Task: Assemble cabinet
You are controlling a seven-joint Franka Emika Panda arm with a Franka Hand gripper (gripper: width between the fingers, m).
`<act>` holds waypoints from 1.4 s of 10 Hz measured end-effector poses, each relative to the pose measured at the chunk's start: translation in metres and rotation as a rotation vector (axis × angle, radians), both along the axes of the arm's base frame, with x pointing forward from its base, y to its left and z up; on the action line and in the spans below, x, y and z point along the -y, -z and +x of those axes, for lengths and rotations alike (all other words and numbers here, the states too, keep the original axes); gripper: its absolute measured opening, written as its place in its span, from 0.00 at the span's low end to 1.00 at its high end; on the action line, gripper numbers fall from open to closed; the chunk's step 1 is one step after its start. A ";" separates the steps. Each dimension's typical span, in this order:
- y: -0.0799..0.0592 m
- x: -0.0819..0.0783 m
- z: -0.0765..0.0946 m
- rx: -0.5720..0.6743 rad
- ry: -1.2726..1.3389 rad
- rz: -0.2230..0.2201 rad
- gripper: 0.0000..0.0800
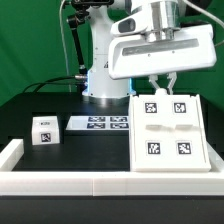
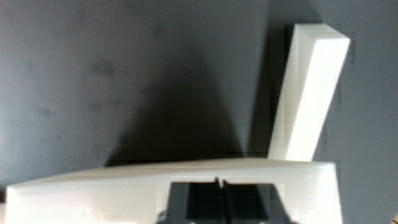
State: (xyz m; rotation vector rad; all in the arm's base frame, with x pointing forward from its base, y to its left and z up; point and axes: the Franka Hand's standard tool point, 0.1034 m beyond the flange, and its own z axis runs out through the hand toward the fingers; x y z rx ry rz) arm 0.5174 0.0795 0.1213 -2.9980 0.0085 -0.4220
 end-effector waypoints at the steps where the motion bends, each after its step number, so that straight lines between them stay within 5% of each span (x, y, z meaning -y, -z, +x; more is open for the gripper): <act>1: -0.002 -0.001 0.003 -0.005 -0.002 0.004 0.00; 13: -0.028 -0.010 0.041 -0.021 -0.036 0.022 0.00; 14: -0.028 -0.010 0.042 -0.021 -0.036 0.021 0.06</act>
Offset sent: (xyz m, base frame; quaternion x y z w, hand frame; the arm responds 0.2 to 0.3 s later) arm 0.0011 0.0056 -0.0029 -0.0053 0.0104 -0.0078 0.9999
